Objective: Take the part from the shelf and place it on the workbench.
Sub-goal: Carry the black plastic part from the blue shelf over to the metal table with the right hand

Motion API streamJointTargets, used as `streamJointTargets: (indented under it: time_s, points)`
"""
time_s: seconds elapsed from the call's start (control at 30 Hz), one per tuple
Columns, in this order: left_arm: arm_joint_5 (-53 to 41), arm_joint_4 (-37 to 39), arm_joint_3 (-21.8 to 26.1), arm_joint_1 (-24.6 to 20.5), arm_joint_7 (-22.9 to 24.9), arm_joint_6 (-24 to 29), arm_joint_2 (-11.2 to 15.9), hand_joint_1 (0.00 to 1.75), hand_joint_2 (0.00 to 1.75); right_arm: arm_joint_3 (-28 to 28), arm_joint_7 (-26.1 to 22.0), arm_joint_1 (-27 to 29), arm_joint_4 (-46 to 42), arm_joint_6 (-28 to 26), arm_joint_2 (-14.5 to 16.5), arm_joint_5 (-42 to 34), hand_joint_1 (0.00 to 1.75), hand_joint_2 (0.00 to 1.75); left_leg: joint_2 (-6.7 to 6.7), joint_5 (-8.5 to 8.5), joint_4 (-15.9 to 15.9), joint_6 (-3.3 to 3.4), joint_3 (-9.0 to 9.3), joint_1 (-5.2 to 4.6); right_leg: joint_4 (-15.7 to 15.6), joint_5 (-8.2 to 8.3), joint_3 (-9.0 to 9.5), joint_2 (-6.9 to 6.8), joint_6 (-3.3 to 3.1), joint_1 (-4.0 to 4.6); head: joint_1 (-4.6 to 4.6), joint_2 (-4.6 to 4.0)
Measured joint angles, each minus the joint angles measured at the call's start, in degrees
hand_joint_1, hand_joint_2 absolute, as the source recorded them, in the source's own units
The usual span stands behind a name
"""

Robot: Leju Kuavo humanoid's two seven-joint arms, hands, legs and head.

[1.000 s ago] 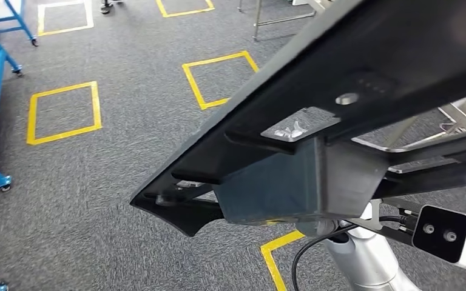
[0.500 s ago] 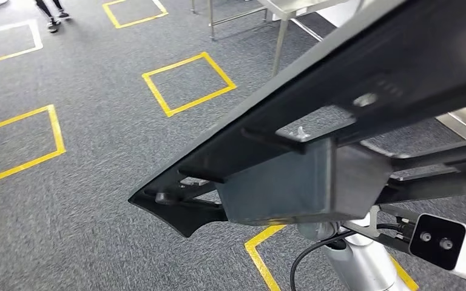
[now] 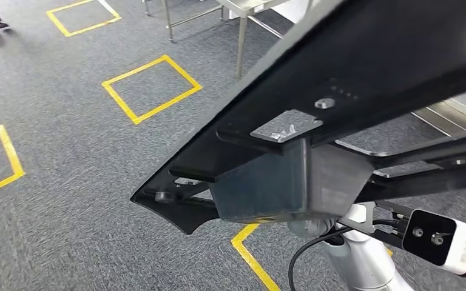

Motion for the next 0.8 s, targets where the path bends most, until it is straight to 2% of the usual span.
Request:
streamJointTargets:
  time_s: [0.03,0.07,0.13,0.17,0.2,0.23,0.27,0.33,0.4,0.43,0.47,0.5,0.53,0.57,0.63,0.67,0.7,0.77,0.8]
  points:
    - [0.1,0.0,0.0,0.0,0.0,0.0,-0.1,0.0,1.75,0.0,0.0,-0.1,0.1,0.0,0.0,-0.3,1.75,1.75,0.64,-0.08,0.0,-0.08,0.12,-0.02,-2.9,1.79,1.57,-0.36,-0.07,-0.03,0.0,0.0]
    - [0.2,0.0,0.0,-0.1,0.0,0.0,-0.2,0.0,1.75,0.0,0.1,-0.2,0.2,-0.2,0.0,-0.8,1.75,1.75,1.21,-0.2,0.0,-0.21,0.3,-0.04,-7.3,3.72,3.96,-1.2,-0.24,0.02,0.0,0.0]
    - [0.3,0.0,0.0,-0.1,0.0,0.1,-0.4,0.0,1.75,-0.2,0.5,-0.4,0.2,-0.7,0.0,-1.9,1.75,1.75,2.17,-0.47,0.0,-0.67,0.6,-0.24,-14.2,5.84,7.63,-2.99,-0.76,0.52,0.0,0.0]
    - [0.3,0.0,0.0,0.0,-0.1,0.1,-0.4,0.0,1.75,-0.4,0.8,-0.4,0.2,-0.9,0.0,-2.4,1.75,1.75,2.65,-0.59,0.0,-0.96,0.72,-0.32,-15.6,5.97,8.29,-3.37,-1.02,0.78,0.0,0.0]
    - [0.3,0.0,0.0,0.0,-0.1,0.1,-0.5,0.0,1.75,-0.6,1.1,-0.4,0.2,-1.1,0.0,-2.7,1.75,1.75,3.13,-0.67,0.0,-1.27,0.84,-0.38,-15.8,5.85,8.22,-3.08,-1.25,0.98,0.0,0.0]
    - [0.3,0.0,0.0,-0.1,-0.1,0.1,-0.5,0.0,1.75,-0.7,1.2,-0.5,0.2,-1.1,0.0,-3.0,1.75,1.75,3.68,-0.76,-0.1,-1.6,1.03,-0.41,-15.9,5.96,8.16,-2.39,-1.54,0.93,0.0,0.0]
    - [0.3,0.0,0.0,-0.1,-0.1,0.1,-0.6,0.0,1.75,-0.9,1.3,-0.4,0.2,-1.1,0.0,-3.1,1.75,1.75,3.66,-0.99,0.1,-1.91,1.16,-0.33,-16.1,6.09,8.26,-1.81,-1.81,0.79,0.0,0.0]
    - [0.4,0.0,0.0,-0.2,-0.1,0.2,-0.6,0.0,1.75,-1.1,1.3,-0.5,0.3,-1.0,0.1,-3.2,1.75,1.75,1.57,-2.91,2.9,-2.44,0.14,-0.16,-16.6,6.41,8.62,-0.73,-2.43,0.4,-0.01,0.0]
    - [0.3,0.0,0.1,0.0,-0.1,0.2,-0.6,0.0,1.75,-1.1,1.3,-0.4,0.5,-1.0,0.1,-3.3,1.75,1.75,-1.06,-6.65,10.4,-2.81,-3.36,0.01,-16.7,6.52,8.74,0.44,-2.78,0.29,-0.01,0.0]
    - [0.3,0.0,0.1,0.1,-0.1,0.2,-0.6,0.0,1.75,-1.2,1.3,-0.4,0.6,-1.0,0.1,-3.3,1.75,1.75,-1.49,-8.07,14.3,-2.94,-5.32,0.01,-16.7,6.51,8.74,1.14,-2.83,0.33,-0.01,0.0]
    - [0.3,0.0,0.1,0.2,-0.1,0.3,-0.6,0.0,1.75,-1.2,1.3,-0.3,0.8,-0.9,0.1,-3.4,1.75,1.75,-1.65,-8.51,16.7,-3.03,-6.66,0.01,-16.7,6.5,8.76,1.87,-2.84,0.36,-0.01,0.0]
    - [0.3,0.0,0.1,0.3,-0.1,0.3,-0.6,0.0,1.75,-1.2,1.3,-0.2,0.9,-0.9,0.1,-3.4,1.75,1.75,-1.73,-7.75,16.9,-3.03,-7.0,0.01,-16.6,6.47,8.83,2.62,-2.82,0.39,-0.01,0.0]
    - [0.3,0.0,0.1,0.3,-0.1,0.3,-0.6,0.0,1.75,-1.2,1.3,-0.1,1.1,-0.9,0.1,-3.4,1.75,1.75,-1.92,-5.88,14.7,-2.97,-6.18,0.03,-16.5,6.42,8.92,3.39,-2.76,0.38,-0.01,0.0]
    - [0.3,0.0,0.1,0.3,-0.1,0.3,-0.6,0.0,1.75,-1.2,1.2,-0.1,1.2,-0.9,0.2,-3.4,1.75,1.75,-2.58,-3.48,10.8,-2.86,-4.55,0.09,-16.4,6.32,9.02,4.12,-2.64,0.34,0.0,0.0]
    - [0.3,0.0,0.1,0.3,-0.1,0.3,-0.6,0.0,1.75,-1.3,1.0,-0.1,1.3,-0.9,0.3,-3.2,1.75,1.75,-5.12,-0.47,3.3,-2.46,-1.28,0.28,-16.0,6.06,8.87,5.52,-2.19,0.37,0.0,0.0]
    - [0.3,0.0,0.1,0.3,-0.1,0.3,-0.6,0.0,1.75,-1.3,1.0,-0.1,1.3,-1.0,0.4,-3.1,1.75,1.75,-6.07,-0.09,1.4,-2.25,-0.47,0.3,-15.8,6.01,8.64,6.12,-1.89,0.33,0.0,0.0]
    - [0.2,0.0,0.1,0.3,-0.2,0.3,-0.6,0.0,1.75,-1.3,1.0,0.0,1.3,-1.0,0.4,-3.0,1.75,1.75,-6.4,-0.31,0.7,-1.98,-0.18,0.25,-15.7,6.05,8.38,6.72,-1.55,0.26,0.0,0.0]
    - [0.2,0.0,0.1,0.1,-0.2,0.3,-0.7,0.0,1.75,-1.5,1.0,0.3,1.3,-1.1,0.5,-2.8,1.75,1.75,-5.25,-0.18,0.3,-1.35,-0.01,0.25,-15.7,6.13,8.07,7.53,-0.85,0.04,0.0,0.0]
    - [0.2,0.0,0.1,0.0,-0.2,0.3,-0.7,0.0,1.75,-1.6,1.0,0.4,1.3,-1.1,0.5,-2.8,1.75,1.75,-4.57,-0.05,0.1,-0.94,0.14,0.33,-15.2,5.7,7.77,6.75,-0.59,0.11,0.01,0.0]
